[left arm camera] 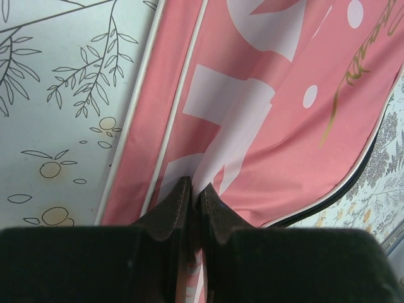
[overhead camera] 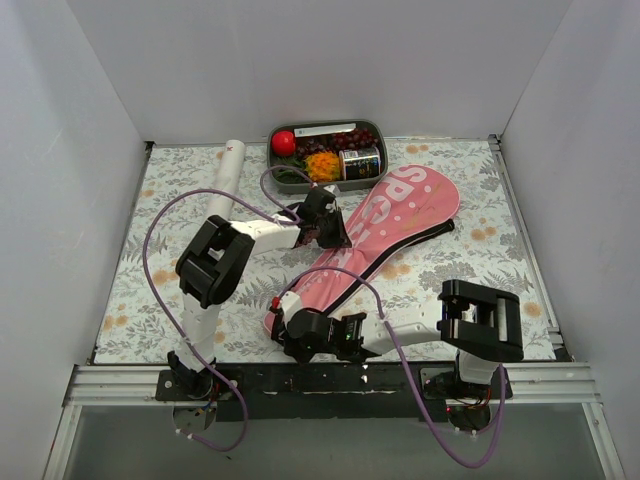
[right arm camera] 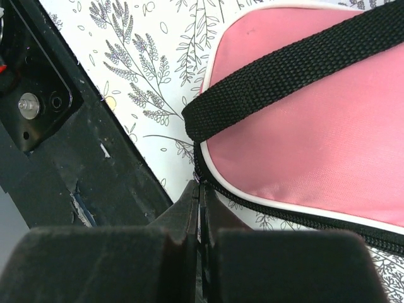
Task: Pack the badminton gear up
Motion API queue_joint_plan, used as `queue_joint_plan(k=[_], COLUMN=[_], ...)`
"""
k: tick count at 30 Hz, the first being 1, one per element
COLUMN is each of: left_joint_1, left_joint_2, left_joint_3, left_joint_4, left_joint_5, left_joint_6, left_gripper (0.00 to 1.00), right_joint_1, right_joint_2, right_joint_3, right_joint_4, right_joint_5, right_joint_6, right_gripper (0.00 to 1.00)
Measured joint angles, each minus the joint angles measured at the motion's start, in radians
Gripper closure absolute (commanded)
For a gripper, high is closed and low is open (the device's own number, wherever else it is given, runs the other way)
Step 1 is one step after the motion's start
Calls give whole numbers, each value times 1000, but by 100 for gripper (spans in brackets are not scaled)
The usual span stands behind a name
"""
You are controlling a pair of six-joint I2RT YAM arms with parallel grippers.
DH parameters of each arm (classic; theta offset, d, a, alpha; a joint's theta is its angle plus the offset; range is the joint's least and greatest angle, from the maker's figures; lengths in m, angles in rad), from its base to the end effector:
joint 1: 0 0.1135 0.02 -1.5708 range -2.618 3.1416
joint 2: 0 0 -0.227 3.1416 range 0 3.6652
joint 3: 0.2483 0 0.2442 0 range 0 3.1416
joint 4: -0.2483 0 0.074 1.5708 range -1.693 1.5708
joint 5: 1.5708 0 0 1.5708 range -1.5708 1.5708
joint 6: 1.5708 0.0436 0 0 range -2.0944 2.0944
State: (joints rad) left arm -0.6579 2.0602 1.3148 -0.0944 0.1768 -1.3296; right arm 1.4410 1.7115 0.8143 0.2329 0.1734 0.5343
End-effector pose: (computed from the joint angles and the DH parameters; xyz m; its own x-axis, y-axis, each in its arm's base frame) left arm 0.3272 -0.2625 0.1104 -0.8154 -0.5779 -0.0323 -0.4061 0.6110 -0.6796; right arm 0.0513 0.3347 0.1186 -0.5571 -0.3926 -0.7318 -0.7848 0.5370 0.3094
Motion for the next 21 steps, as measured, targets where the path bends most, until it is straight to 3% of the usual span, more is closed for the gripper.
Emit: queue_joint_plan(k=[3, 6, 10, 13, 16, 17, 21], left_joint_1=[2, 2, 4, 13, 23, 25, 33], left_joint_2=[-5, -11, -24, -30, -35, -38, -50], left_joint_3=[-13, -26, -48, -54, -55, -55, -56], left_joint_4=[16, 34, 58, 56, 49, 46, 26], left_joint_5=[4, 4, 0, -1, -1, -2, -9], left_joint_6=[-2, 0, 11, 26, 43, 48, 72], left_gripper=[100, 100, 99, 98, 97, 97, 86], right_joint_1=[8, 15, 28, 34, 19, 10, -50], right_joint_2=[1, 0, -31, -91, -177, -209, -360], right_joint_3=[1, 1, 1, -8, -19, -20, -20], right_joint_4=[3, -3, -68, -140, -217, -250, -385], right_joint_5=[24, 43, 77, 119, 159, 177, 246], right_joint_6=[9, 13, 27, 40, 45, 47, 64], right_gripper=[99, 86, 38, 20, 17, 11, 7])
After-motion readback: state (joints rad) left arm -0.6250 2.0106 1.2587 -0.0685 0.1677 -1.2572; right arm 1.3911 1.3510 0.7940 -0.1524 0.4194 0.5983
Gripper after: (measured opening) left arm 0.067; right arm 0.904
